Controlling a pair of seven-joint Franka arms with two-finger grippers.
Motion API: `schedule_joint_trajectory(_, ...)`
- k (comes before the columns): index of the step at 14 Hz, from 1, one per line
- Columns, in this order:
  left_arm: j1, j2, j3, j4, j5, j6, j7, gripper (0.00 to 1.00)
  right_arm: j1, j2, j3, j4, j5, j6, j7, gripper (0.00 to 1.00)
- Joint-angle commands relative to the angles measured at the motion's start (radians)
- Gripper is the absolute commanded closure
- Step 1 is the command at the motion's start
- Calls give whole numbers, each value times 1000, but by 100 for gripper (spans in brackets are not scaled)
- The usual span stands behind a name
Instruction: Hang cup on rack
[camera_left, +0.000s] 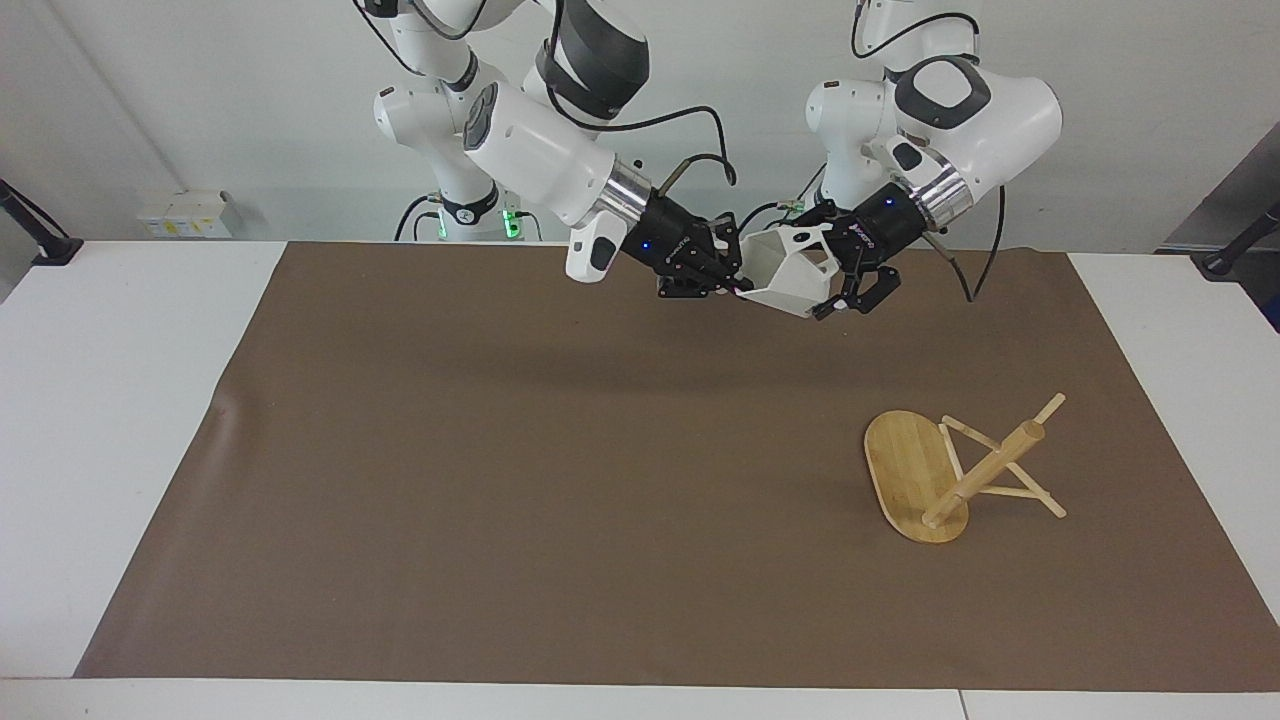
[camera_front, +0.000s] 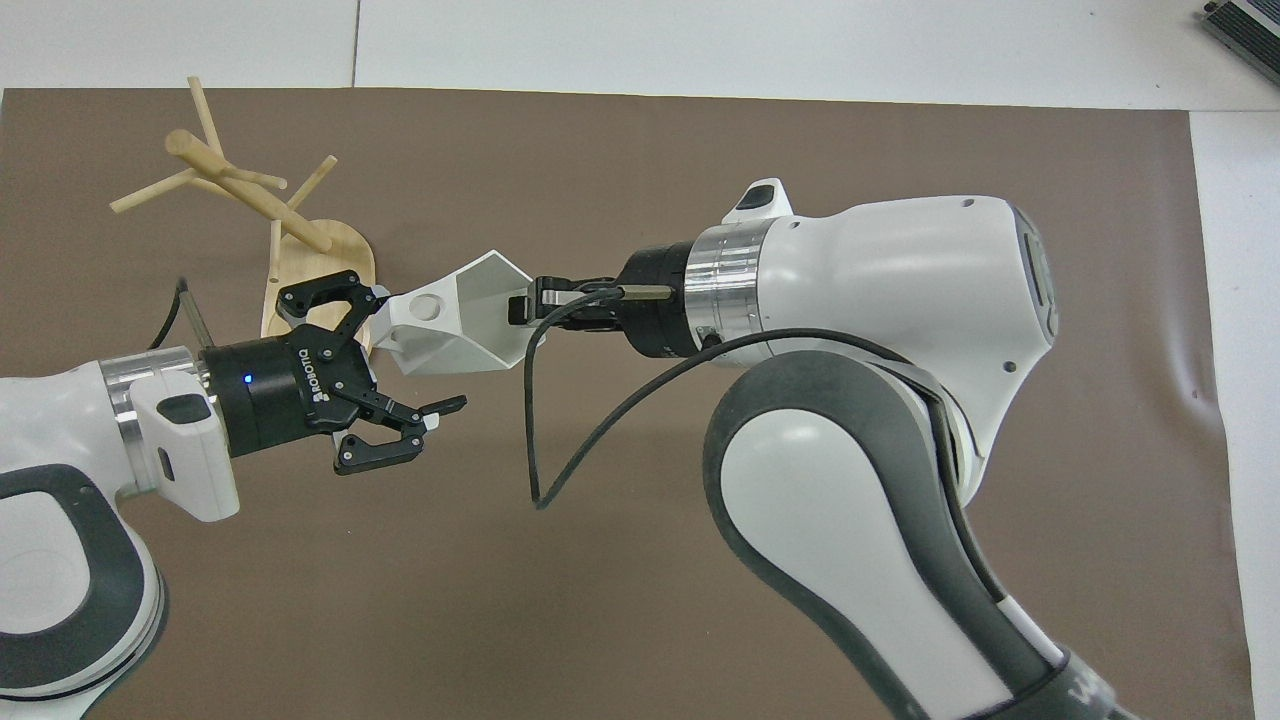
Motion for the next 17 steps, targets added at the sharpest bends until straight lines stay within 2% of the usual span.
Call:
schedule_joint_trajectory(1,-2,10,-4,18,-10,-22,8,0,-11,5,6,13,13,-16,22,100)
schedule_joint_trajectory(7,-4,11,-15,18,-5,-22,20,0,-17,2,3,13,13,-31,22,100)
schedule_joint_trajectory(8,-4,11,-15,18,-7,-22,23,25,-17,4,3,13,13,-31,22,100)
schedule_joint_trajectory(9,-4,11,-15,18,-7,-22,22,71,-17,4,3,13,13,-31,22,100)
schedule_joint_trajectory(10,-2,11,-15,18,-7,-22,20,100,-18,2,3,13,13,-31,22,100)
schedule_joint_trajectory(17,-2,10,-14,16,-8,-18,13,100,-18,2,3,13,13,-31,22,100)
